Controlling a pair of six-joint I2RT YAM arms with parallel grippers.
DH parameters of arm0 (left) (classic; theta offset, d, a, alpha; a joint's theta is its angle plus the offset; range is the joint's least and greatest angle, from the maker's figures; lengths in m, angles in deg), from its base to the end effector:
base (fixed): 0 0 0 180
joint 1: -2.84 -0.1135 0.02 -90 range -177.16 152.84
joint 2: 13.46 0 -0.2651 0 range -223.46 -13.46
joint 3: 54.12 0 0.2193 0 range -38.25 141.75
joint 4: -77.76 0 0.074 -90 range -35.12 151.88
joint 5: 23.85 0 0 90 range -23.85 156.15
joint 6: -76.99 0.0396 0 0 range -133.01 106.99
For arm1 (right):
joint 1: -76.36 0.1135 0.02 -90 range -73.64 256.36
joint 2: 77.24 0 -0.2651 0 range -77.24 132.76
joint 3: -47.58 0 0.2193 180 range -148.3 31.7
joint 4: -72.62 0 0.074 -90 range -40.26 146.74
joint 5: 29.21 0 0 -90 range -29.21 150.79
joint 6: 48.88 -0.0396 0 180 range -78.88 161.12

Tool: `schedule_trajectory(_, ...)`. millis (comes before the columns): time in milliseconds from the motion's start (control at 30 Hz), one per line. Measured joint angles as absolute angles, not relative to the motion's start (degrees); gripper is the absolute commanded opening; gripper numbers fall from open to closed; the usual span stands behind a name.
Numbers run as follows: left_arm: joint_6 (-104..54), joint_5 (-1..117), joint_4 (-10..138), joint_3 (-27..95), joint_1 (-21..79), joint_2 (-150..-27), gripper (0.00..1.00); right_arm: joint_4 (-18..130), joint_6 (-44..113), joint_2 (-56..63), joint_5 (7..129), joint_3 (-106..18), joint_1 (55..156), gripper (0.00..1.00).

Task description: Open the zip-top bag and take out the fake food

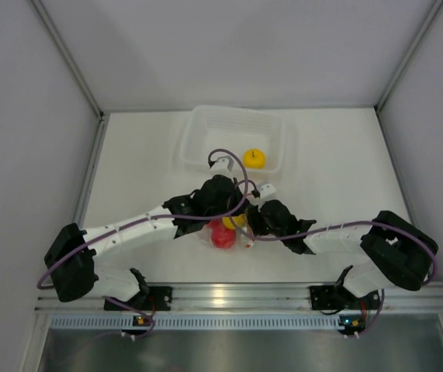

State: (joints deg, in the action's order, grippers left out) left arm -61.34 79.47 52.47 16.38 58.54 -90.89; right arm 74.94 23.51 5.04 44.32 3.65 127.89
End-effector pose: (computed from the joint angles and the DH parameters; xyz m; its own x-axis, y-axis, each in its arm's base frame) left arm 0.1626 -0.2222 0.2858 -0.7182 -0.2371 -0.6542 0.2370 0.8006 -0.5503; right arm 0.1624 0.1863 0.1743 -0.5328 -0.2042 -0.8213 -0.4690 0.8790 0.0857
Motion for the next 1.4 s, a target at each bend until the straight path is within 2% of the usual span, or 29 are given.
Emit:
schedule_trajectory(100, -61.3, 79.4, 52.6, 16.1, 58.5, -90.9, 0.0, 74.5, 22.7, 4.9, 44.9, 3.8, 127.9, 0.25)
schedule_trajectory(200, -61.3, 79.4, 52.8, 15.9, 58.5, -90.9, 0.0, 72.9, 22.4, 2.7, 45.4, 3.8, 127.9, 0.22)
schedule_trajectory(433, -61.3, 79.0, 52.9, 15.9, 58.4, -92.5, 0.0, 65.3, 20.8, -7.2, 45.8, 1.1, 128.3, 0.21)
schedule_trajectory(667, -61.3, 79.5, 53.5, 15.8, 58.4, -92.9, 0.0, 51.6, 19.0, -12.8, 45.7, -3.9, 128.4, 0.18)
schedule_trajectory(1033, -64.3, 87.9, 54.1, 10.3, 58.4, -86.8, 0.0, 36.7, 18.5, -26.1, 53.1, -4.0, 129.3, 0.17)
schedule_trajectory(1267, -66.2, 91.3, 54.1, 8.8, 58.4, -83.6, 0.0, 34.5, 19.1, -36.6, 57.5, -4.0, 130.2, 0.17)
schedule_trajectory(1400, -66.9, 92.2, 54.1, 7.2, 58.4, -82.6, 0.0, 34.2, 20.6, -38.3, 58.3, -4.8, 130.2, 0.14)
